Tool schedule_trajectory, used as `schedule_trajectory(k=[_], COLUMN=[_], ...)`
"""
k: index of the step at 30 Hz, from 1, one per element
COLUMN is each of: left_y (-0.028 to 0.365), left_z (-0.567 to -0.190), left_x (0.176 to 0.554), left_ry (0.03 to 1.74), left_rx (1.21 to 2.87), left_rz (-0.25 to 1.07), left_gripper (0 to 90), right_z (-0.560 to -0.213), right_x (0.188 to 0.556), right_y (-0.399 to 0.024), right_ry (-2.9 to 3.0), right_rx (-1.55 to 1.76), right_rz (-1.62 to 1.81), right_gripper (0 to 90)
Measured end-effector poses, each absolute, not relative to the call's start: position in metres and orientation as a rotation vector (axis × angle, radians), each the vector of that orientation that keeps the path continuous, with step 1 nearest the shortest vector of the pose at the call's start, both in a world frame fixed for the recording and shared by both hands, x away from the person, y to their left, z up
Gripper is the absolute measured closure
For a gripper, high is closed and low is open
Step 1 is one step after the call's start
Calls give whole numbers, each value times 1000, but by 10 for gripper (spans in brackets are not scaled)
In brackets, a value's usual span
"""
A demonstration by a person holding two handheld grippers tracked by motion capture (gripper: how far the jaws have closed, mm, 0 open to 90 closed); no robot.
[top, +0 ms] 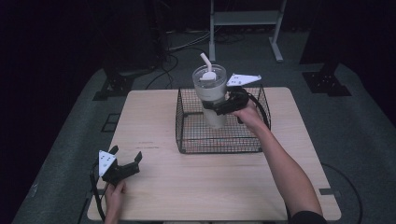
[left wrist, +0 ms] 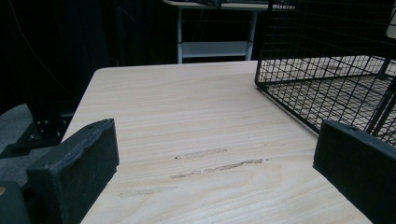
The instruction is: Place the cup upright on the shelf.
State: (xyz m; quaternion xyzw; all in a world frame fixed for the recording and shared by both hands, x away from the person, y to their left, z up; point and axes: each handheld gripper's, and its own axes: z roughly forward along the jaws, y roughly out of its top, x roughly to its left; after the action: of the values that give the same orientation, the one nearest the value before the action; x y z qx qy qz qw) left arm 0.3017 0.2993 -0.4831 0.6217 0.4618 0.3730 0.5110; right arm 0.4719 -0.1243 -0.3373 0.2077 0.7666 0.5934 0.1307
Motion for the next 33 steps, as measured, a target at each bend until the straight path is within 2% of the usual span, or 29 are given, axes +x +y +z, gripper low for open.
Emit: schedule_trajectory(k=[33], left_y=[300], left_z=[-483], left_x=[301], left_ry=[1105], left_rx=[1492], left_rz=[893], left_gripper=[0], right_z=[-370], right_x=[519], right_y=[-88], right_ry=[2325], right_rx=[616], right_rz=[1701], right_gripper=[74])
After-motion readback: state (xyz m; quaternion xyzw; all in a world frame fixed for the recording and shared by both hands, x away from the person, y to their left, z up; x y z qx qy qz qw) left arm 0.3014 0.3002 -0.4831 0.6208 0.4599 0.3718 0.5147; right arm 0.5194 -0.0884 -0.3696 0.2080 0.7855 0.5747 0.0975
